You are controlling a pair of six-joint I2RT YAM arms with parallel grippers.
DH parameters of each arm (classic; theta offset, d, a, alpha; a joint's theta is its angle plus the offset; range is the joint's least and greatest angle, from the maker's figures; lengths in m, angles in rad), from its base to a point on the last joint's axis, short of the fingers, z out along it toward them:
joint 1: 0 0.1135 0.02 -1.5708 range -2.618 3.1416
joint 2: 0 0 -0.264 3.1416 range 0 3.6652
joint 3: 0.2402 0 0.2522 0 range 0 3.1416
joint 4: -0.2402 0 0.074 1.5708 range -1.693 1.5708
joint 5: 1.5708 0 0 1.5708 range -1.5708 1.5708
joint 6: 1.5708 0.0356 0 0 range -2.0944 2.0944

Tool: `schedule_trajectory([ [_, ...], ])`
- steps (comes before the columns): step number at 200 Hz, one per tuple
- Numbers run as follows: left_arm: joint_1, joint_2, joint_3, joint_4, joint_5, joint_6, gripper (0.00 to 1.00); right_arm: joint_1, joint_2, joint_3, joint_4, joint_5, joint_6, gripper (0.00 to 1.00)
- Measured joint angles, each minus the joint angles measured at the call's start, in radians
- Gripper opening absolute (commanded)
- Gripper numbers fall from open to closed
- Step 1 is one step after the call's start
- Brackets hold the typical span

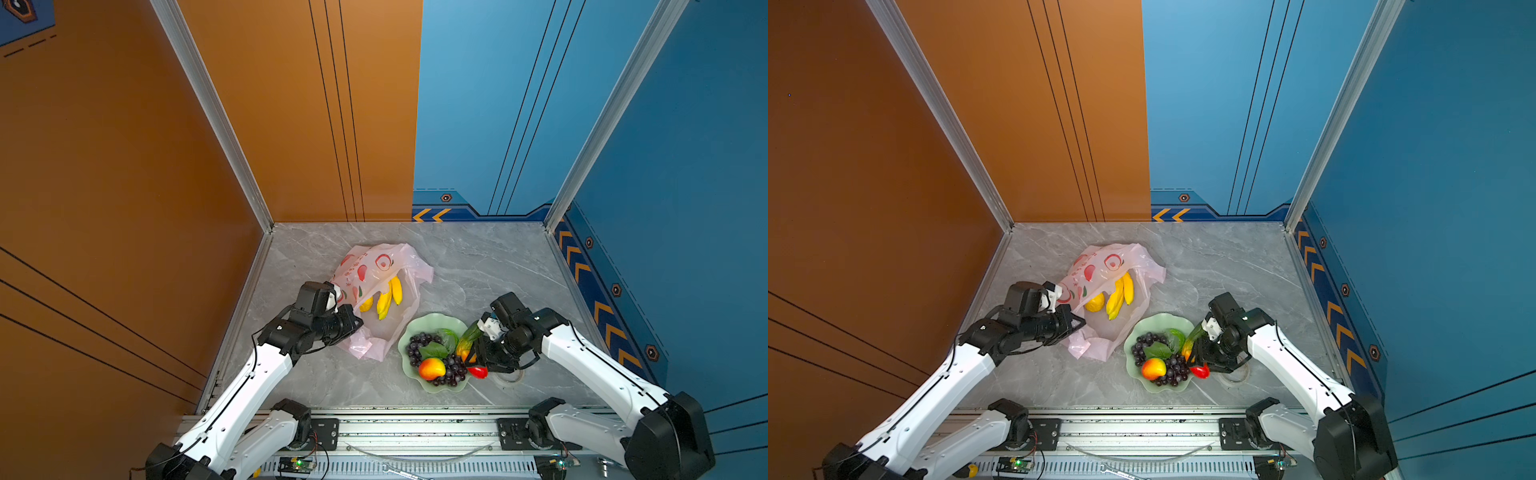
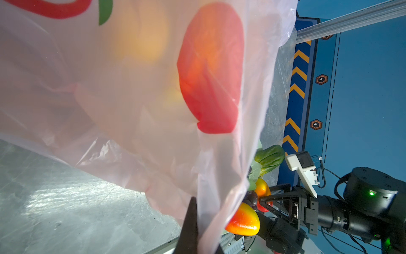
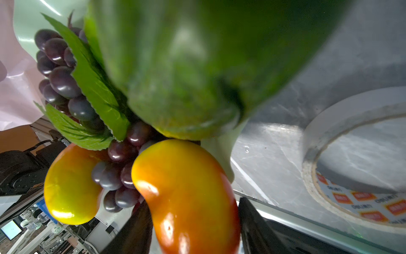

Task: Place the fruits into the plastic bag
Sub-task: Pick up the fruit from the plate.

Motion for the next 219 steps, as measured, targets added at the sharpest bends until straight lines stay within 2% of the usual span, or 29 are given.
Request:
schedule_trajectory([
  [36, 0.0, 0.0, 0.0, 0.0, 0.0, 0.0, 0.0, -0.001, 0.0, -0.006, 0.004, -0.005, 0.004, 0.48],
  [114, 0.001, -0.004, 0.0, -0.001, 0.0, 0.0, 0.0, -0.011, -0.046, 0.009, -0.027, -0.004, 0.003, 0.47],
  [179, 0.006, -0.01, 0.0, -0.001, 0.0, 0.0, 0.0, -0.021, -0.064, 0.239, -0.114, -0.03, 0.009, 0.47],
  [219, 0.006, -0.015, 0.0, -0.007, 0.0, 0.0, 0.0, 0.003, 0.0, 0.391, -0.127, -0.071, 0.041, 0.47],
])
